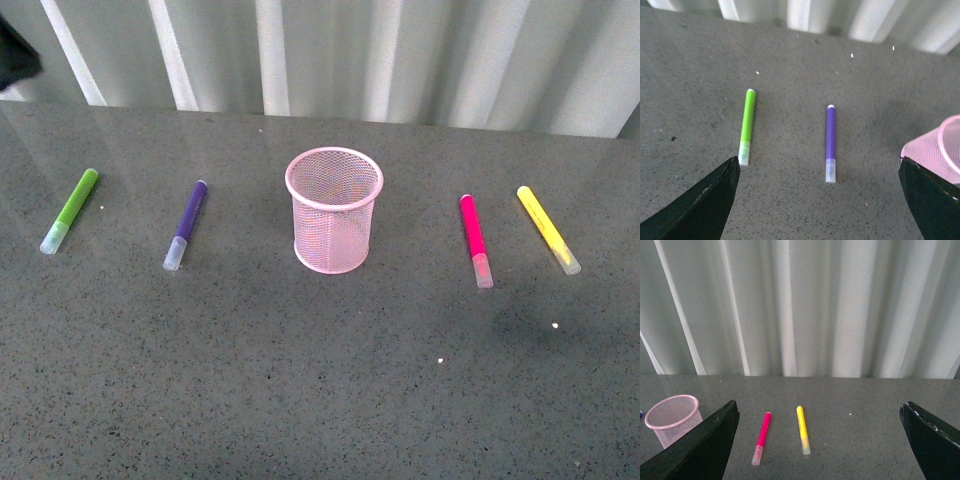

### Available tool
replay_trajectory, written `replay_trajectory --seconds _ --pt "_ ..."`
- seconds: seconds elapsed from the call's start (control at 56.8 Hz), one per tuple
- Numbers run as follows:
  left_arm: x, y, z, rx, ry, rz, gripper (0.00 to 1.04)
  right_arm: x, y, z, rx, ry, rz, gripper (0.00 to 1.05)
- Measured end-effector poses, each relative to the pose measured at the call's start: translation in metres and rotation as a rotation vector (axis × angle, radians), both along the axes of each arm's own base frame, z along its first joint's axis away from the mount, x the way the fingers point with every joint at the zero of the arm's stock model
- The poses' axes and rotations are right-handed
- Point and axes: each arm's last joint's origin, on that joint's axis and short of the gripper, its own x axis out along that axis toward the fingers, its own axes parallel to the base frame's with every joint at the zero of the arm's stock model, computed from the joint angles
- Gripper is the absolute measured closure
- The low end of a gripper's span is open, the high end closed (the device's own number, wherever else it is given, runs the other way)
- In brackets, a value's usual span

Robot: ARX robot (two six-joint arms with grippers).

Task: Insert purple and pink pens into pink cup

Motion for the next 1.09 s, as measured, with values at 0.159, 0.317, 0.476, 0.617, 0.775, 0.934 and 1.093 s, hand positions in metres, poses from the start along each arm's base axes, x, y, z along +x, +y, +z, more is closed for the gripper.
replay_trajectory --seconds 0.159,0.317,0.476,0.617,0.775,0.934,1.093 --pt "0.041 -0.018 -0.015 0.038 0.122 -0.133 0.07 0.000 0.000 0.000 0.000 0.000 0.000 0.07" --pt "0.069 -0.034 -0.030 0.048 0.242 -0.196 0.07 0.000 0.000 0.000 0.000 0.000 0.000 0.07" --pt "0.085 -0.045 -0.048 0.053 0.327 -0.244 0.07 0.000 0.000 0.000 0.000 0.000 0.000 0.07" --pt "0.107 -0.053 -0.062 0.064 0.371 -0.259 0.07 0.000 0.000 0.000 0.000 0.000 0.000 0.07" --pt "0.134 -0.061 -0.078 0.081 0.394 -0.295 0.07 0.000 0.000 0.000 0.000 0.000 0.000 0.07" --pt "0.149 -0.063 -0.094 0.123 0.436 -0.317 0.07 0.000 0.000 0.000 0.000 -0.001 0.000 0.07" --pt "0.161 -0.059 -0.106 0.145 0.456 -0.321 0.07 0.000 0.000 0.000 0.000 0.000 0.000 0.07"
